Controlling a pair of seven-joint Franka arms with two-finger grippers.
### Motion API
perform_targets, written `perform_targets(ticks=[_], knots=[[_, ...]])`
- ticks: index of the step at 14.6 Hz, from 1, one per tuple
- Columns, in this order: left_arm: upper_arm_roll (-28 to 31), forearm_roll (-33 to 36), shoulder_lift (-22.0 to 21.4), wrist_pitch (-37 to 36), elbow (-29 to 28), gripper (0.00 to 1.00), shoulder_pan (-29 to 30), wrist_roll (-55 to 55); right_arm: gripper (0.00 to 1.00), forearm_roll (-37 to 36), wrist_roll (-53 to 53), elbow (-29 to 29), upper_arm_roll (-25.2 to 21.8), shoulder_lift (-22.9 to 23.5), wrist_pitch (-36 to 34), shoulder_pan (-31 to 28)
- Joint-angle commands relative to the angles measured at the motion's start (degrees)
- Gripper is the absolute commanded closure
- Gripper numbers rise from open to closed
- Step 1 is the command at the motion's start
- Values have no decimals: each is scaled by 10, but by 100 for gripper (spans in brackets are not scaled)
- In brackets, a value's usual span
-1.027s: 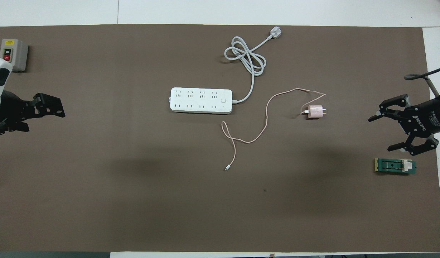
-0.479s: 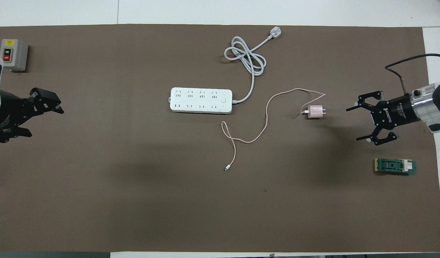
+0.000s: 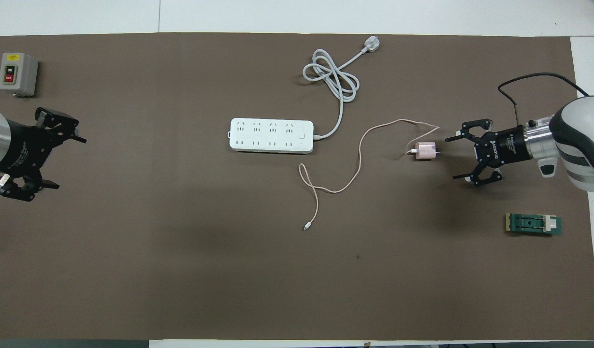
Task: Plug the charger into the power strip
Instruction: 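Reach the right gripper to the pink charger and grasp it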
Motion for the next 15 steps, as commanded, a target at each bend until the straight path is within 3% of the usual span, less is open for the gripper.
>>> perform_targets(ticks=[1,4,6,8,11,15], knots=[[6,-56,-20,19,-25,0,-2,-39,0,33,2,-10,2,6,37,23],[6,-119,-17,26,-27,0,-4,-39,0,36,-12,-10,2,17,69,30],[6,-114,-14,26,-25,0,-8,15,0,47,-23,-10,2,25,82,31],[9,-109,-18,28,-31,0,1,256,0,48,-37,-11,2,31,88,38],[10,-107,-19,47,-36,0,3,480,0,62,-38,-10,2,36,109,44],[12,-79,-19,39,-33,0,15,634,2,63,-45,-16,2,39,112,47]])
